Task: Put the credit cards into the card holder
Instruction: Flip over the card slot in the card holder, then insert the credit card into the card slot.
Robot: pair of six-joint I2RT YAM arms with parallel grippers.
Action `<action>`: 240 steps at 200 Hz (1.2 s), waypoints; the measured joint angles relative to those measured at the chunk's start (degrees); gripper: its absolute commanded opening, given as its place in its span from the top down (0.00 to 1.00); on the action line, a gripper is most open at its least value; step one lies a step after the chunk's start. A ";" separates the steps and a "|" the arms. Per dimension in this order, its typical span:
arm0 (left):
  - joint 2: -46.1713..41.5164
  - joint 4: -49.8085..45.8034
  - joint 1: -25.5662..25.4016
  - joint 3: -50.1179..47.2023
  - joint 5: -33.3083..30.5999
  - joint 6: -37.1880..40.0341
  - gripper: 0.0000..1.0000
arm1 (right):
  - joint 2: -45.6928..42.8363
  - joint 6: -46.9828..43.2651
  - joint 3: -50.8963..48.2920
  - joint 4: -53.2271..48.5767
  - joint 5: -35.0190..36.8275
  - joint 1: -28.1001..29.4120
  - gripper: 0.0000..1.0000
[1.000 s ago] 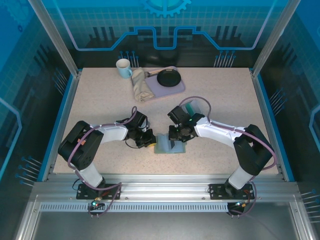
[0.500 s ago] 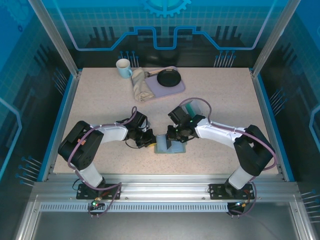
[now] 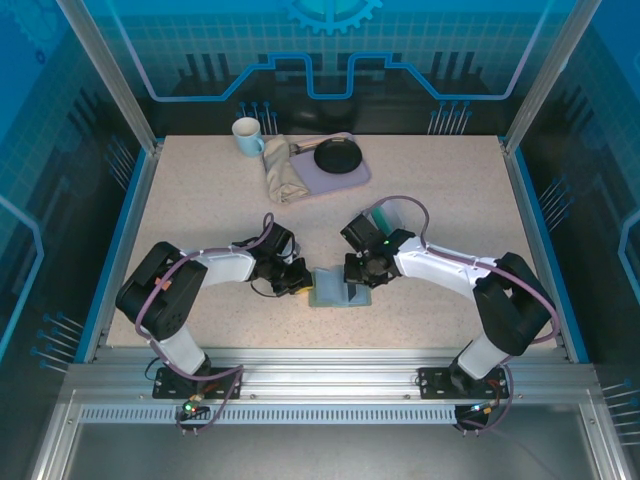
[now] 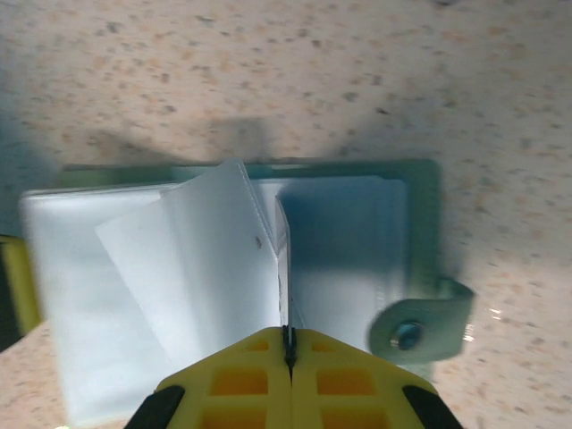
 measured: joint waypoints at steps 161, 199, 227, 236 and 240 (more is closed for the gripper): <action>0.00 0.04 0.00 -0.02 0.00 0.00 0.94 | -1.33 1.38 -6.23 12.13 -7.17 -0.07 1.00; 0.02 0.15 0.00 -0.07 0.00 0.00 0.96 | -1.40 2.84 -11.50 19.76 -11.39 -3.19 1.00; 0.20 0.20 0.02 -0.07 0.11 0.00 0.97 | -1.25 4.35 -15.98 27.58 -15.47 -5.31 1.00; 0.26 0.20 0.04 -0.04 0.17 0.02 0.97 | -0.83 4.68 -16.59 29.38 -16.46 -5.57 1.00; 0.28 0.22 0.07 -0.07 0.22 0.00 0.97 | -0.59 4.76 -16.68 29.94 -16.79 -5.66 1.00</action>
